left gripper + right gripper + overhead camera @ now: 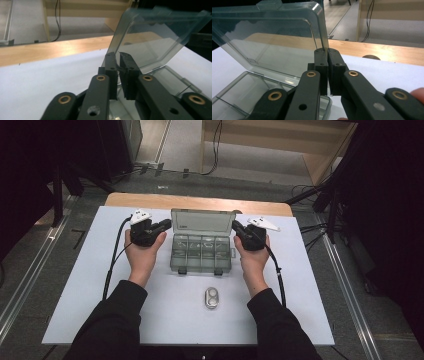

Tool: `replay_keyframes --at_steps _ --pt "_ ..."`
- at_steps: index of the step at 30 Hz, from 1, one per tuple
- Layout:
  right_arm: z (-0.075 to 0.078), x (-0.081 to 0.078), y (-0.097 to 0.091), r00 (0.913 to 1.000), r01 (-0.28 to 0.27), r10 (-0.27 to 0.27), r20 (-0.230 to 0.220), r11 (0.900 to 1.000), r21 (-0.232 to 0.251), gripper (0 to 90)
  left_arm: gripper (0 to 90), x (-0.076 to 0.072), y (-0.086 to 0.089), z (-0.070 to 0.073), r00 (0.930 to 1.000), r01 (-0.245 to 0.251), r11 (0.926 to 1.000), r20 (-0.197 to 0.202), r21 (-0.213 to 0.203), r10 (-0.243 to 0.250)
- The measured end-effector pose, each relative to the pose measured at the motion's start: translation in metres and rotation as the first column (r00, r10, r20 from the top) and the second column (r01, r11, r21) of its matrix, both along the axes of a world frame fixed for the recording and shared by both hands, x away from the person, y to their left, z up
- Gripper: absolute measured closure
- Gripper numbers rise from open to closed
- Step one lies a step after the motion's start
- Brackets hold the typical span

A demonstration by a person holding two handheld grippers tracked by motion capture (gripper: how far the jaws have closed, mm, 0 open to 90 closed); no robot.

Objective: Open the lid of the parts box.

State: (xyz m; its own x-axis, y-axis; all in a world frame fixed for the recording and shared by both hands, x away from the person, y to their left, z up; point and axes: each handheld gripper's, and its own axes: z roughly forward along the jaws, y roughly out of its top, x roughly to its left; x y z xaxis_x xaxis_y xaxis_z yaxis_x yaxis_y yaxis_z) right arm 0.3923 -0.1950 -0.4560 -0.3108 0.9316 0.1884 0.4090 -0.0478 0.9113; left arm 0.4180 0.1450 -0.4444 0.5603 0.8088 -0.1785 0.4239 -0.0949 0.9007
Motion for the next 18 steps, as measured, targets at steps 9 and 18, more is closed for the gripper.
replay_keyframes --at_steps 9,18 --pt "0.002 0.001 -0.002 0.9996 -0.01 0.01 -0.026 0.9999 0.011 85.7 77.5 0.015 -0.003 -0.022 0.9981 -0.017 0.9998 -0.06 -0.013 0.016" --pt "0.003 0.009 -0.004 0.9991 -0.022 0.023 -0.035 0.9997 0.011 86.0 77.4 0.023 -0.006 -0.033 0.9987 -0.022 0.9997 -0.047 -0.011 0.021"
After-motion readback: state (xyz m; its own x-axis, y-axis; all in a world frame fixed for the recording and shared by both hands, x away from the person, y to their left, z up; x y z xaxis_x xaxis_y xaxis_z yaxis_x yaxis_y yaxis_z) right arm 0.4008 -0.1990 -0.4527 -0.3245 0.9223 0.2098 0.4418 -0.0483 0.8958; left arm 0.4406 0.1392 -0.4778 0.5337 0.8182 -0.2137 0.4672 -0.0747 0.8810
